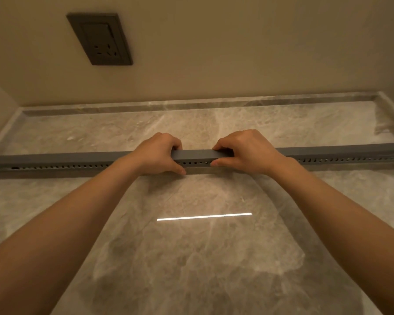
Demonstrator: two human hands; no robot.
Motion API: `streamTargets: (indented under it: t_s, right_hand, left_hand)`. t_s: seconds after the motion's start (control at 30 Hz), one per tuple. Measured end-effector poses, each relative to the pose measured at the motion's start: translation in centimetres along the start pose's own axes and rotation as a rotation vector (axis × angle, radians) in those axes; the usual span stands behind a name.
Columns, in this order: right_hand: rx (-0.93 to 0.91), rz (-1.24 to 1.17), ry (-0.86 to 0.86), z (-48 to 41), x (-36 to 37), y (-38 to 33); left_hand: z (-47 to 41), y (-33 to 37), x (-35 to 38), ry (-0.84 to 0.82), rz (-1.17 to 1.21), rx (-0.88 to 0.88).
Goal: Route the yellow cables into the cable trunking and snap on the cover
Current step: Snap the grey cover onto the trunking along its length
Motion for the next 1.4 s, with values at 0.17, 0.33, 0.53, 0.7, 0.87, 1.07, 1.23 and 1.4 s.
streamTargets:
  t_s: [0.17,0.33,0.53,0.7,0.87,1.07,1.23,1.4]
  right_hand:
    - [-0.014,-0.004,0.094,0.2,-0.2,-0.2]
    - [0.025,-0.092,0.080,0.3,0.4,0.3]
    - [0.074,-0.148,0.064,0.1,0.9,1.0]
    - [0.079,-0.140,0.059,-0.2,1.0,1.2]
    - [0.069,-0.084,0.068,0.0,0.7,0.9]
    - [0.051,0.005,0.135,3.5,-0.2,1.1]
    - [0.136,0.163,0.268,7.0,-0.7,1.8]
    - [0.233,0.333,0.338,8.8,-0.8,2.4]
  left_hand:
    - [-0.1,0.2,-0.6,0.019,0.007,0.010]
    - [0.1,0.3,-0.2,0.012,-0.031,0.011]
    - [0.8,0.8,0.8,0.182,-0.226,0.022]
    - [1.3,2.7,2.1,0.449,-0.341,0.013]
    - [1.7,3.1,2.5,0.482,-0.371,0.035]
    - [1.7,2.8,2.7,0.435,-0.399,0.025]
    - [1.5,2.8,2.5,0.389,-0.394,0.040]
    - [1.4,2.5,2.7,0.357,-0.376,0.076]
Point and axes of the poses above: each hand's wrist, its own z-axis away from the middle knuckle, its own x-axis out of the palm, y = z × x, the point moved 5 cm from there along -z, towards the middle knuckle, and after that the axes turned 13 degrees about -x, right-handed, at the moved point
